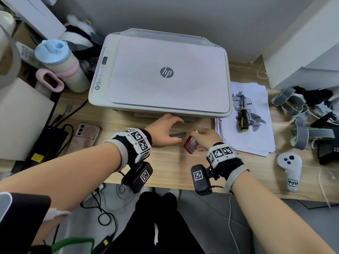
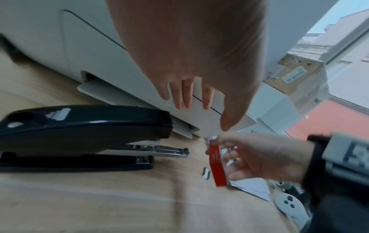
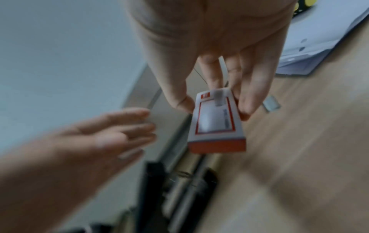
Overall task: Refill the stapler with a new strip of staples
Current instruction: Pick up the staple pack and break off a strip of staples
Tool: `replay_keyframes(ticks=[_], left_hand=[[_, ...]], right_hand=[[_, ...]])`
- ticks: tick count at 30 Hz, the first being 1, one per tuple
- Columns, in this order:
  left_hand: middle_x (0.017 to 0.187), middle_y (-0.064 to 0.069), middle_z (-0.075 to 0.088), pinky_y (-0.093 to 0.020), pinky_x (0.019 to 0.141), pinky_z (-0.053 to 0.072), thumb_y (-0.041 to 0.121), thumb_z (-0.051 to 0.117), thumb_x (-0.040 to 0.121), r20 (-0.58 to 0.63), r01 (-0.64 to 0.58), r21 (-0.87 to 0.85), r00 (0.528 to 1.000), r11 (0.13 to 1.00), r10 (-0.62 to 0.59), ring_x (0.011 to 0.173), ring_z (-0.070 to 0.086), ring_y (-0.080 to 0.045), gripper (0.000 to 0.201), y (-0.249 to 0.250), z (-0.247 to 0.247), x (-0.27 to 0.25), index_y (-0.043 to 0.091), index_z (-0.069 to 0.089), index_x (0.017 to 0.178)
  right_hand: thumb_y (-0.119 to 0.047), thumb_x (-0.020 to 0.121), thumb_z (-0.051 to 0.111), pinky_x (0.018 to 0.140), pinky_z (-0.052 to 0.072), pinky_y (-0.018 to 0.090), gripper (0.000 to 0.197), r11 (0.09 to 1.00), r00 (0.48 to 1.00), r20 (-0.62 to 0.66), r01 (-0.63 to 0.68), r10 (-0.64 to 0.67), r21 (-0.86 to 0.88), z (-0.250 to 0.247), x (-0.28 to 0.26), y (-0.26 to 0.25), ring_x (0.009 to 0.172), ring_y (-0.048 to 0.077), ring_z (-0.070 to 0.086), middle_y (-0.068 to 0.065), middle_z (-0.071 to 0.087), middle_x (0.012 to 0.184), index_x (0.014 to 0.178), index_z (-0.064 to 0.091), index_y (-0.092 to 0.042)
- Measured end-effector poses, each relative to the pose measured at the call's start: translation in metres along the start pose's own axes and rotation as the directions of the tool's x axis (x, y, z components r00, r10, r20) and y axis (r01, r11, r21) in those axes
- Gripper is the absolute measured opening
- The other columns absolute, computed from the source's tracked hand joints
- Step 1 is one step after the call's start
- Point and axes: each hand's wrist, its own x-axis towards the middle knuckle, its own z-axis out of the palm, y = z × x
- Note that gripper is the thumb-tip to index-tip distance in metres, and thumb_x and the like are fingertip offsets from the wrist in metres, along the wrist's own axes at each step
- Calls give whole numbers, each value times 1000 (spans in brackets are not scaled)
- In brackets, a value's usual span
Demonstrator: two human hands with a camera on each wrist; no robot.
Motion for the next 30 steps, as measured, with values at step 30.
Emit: replay_keyframes(ticks=[30], left_hand=[[110,-8,66,-33,91,47,12,55,65,-13,-30,-215,1000,976,28,100,60,-21,54,1,-11,-17,10,56,119]], right_hand=[[-6,91,55,49,50,17,14,842,857,139,436,-496,317,-9,-43,-27,43,2,61,0,65,76,100,54,-17]])
